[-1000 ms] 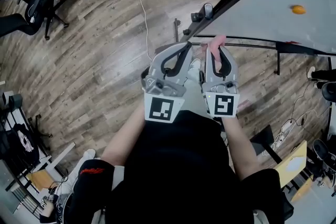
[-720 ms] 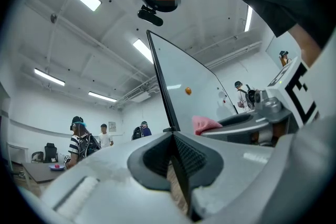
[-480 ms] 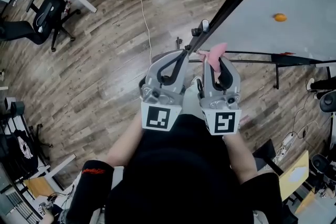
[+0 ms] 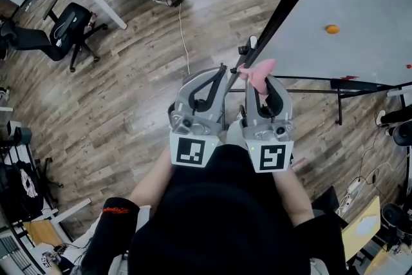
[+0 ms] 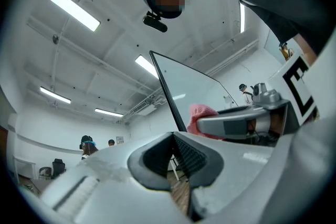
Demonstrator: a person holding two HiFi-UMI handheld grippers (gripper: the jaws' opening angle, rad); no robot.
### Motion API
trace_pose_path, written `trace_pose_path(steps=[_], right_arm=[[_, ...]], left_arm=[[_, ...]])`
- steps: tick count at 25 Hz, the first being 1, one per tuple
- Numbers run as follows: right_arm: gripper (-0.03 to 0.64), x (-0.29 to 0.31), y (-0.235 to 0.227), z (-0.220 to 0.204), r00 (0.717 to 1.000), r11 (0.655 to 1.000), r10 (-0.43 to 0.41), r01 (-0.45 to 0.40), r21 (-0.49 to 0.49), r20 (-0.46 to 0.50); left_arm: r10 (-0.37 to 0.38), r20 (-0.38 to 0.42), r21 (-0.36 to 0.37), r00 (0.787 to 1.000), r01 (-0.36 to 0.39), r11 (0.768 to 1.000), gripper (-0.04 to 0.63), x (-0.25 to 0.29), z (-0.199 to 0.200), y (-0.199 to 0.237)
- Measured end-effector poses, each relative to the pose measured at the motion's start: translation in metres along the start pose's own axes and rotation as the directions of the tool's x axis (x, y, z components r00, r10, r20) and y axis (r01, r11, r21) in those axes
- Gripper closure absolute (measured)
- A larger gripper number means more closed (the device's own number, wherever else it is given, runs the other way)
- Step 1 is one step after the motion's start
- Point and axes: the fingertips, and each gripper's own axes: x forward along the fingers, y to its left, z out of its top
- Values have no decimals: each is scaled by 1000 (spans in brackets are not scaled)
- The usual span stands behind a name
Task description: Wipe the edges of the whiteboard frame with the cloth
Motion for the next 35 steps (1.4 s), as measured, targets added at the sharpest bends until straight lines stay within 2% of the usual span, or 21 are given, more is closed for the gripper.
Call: trace_pose_path(steps=[6, 20, 35], right_arm=[[554, -18, 5, 14, 1000, 1000, -1, 1, -9, 10], [555, -18, 4, 12, 1000, 1000, -27, 27, -4, -7], [555, -21, 9, 11, 999, 1000, -8, 8, 3, -33]], left_arm=[[15, 9, 18, 1000, -15, 1000, 595, -20, 16, -6], [-5, 17, 39, 1000, 4, 999, 595, -20, 17, -6], [-5, 10, 38, 1000, 5, 999, 595, -27, 17, -10]])
